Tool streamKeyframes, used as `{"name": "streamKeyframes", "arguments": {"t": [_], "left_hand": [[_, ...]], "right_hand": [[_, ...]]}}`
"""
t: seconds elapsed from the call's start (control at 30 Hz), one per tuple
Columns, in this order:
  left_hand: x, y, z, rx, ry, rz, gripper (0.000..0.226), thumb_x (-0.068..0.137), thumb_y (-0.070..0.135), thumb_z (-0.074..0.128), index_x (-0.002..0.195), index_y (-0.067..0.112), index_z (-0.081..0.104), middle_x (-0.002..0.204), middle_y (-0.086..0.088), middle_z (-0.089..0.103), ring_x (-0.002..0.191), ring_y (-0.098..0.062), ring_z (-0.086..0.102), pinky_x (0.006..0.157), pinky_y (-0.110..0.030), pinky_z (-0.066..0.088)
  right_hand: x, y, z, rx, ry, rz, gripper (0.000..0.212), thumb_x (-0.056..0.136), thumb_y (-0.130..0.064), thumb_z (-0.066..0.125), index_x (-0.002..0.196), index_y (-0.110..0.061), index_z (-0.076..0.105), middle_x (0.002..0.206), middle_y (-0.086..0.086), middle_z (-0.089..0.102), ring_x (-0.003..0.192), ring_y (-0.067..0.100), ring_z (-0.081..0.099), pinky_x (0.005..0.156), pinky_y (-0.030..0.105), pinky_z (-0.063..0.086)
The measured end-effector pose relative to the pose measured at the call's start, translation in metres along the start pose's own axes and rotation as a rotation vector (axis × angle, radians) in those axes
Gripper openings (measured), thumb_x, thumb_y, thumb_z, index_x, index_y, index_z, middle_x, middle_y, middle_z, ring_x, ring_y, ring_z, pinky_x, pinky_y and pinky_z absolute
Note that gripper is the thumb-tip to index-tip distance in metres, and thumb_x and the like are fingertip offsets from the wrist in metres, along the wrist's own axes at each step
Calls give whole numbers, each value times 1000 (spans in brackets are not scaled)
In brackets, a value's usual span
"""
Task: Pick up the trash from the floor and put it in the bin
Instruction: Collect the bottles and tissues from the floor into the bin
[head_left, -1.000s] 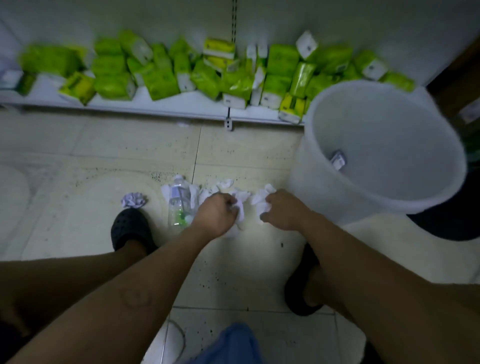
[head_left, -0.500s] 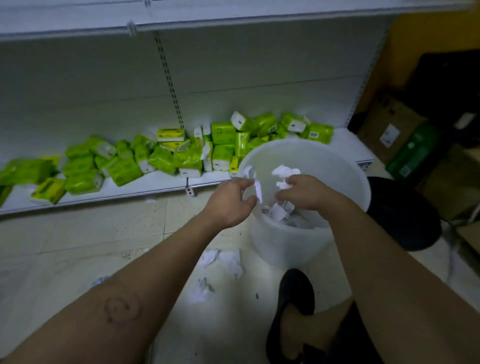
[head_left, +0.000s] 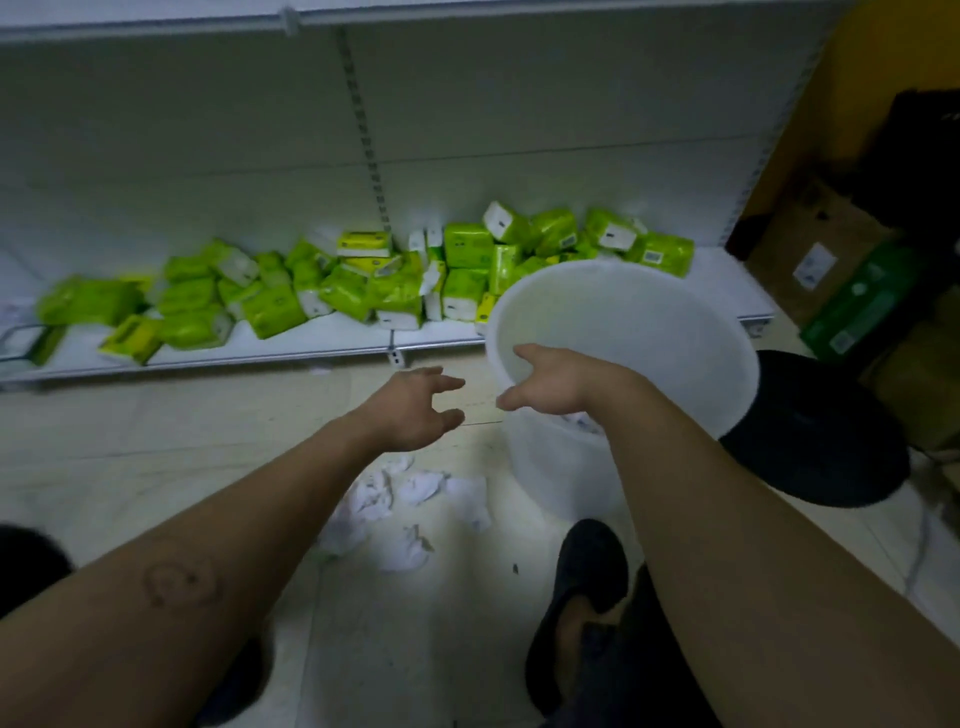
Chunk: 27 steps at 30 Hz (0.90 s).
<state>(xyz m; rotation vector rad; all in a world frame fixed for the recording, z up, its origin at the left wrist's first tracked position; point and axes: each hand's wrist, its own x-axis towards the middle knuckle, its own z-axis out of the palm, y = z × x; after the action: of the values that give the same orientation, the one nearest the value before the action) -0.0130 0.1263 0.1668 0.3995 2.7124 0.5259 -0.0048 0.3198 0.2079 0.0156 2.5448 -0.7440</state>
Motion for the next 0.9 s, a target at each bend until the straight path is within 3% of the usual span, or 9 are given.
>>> {"name": "streamKeyframes", "arguments": {"t": [0.27,0.47,0.77,0.9], "left_hand": [[-83,-89,-21,-8,23,-290,56,88,41,60,140,25,45,146,-3,46,132,-23,44,106,-30,35],[-125,-138,-23,-69,63,-414,53,89,39,59,138,22,48,145,-4,48,130,-23,47,104,-29,36],[-121,-200,23,-149,-2,-528,53,88,43,57,136,22,49,136,-8,56,120,-26,54,95,-29,41],[-104,-229,58,-216,-94,-542,53,89,44,57,136,23,49,138,-9,54,117,-25,56,95,-29,42]], "right_hand": [[-6,-92,70,-144,-160,-190,83,82,-39,64,150,-26,19,158,6,20,141,27,31,111,37,34],[4,-139,112,-268,-257,-251,77,85,-39,60,150,-24,22,157,9,22,140,30,32,108,39,35],[49,-161,167,-232,-355,-250,64,86,-24,57,145,-19,34,152,10,35,132,30,42,104,37,39],[75,-137,203,-299,-432,-220,54,90,-30,52,140,-14,42,147,14,41,126,31,47,100,35,41]]}}
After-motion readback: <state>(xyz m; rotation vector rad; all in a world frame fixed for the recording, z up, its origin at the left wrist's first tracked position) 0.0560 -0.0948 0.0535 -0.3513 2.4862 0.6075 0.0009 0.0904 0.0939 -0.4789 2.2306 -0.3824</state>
